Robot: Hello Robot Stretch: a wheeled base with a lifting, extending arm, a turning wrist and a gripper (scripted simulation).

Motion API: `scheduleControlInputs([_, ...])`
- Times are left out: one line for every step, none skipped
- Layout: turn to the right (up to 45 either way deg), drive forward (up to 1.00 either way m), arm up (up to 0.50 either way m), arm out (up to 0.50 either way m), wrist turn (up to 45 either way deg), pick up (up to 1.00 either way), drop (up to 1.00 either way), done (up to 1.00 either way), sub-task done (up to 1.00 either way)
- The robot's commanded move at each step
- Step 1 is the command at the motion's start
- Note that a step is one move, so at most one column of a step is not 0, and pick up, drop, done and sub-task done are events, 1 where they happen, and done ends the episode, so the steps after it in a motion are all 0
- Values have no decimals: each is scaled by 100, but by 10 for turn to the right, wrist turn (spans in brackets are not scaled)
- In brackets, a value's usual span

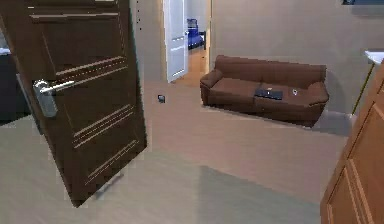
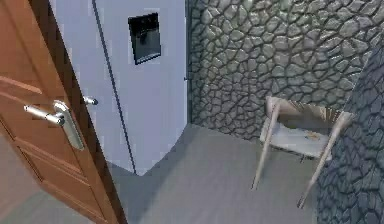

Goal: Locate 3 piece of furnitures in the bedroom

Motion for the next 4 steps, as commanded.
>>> scheduleControlInputs([0,100,0,0,0,0,0,0,0])
scheduleControlInputs([0,95,0,0,0,0,0,0,0])
scheduleControlInputs([-180,0,0,0,0,0,0,0,0])
scheduleControlInputs([0,40,0,0,0,0,0,0,0])
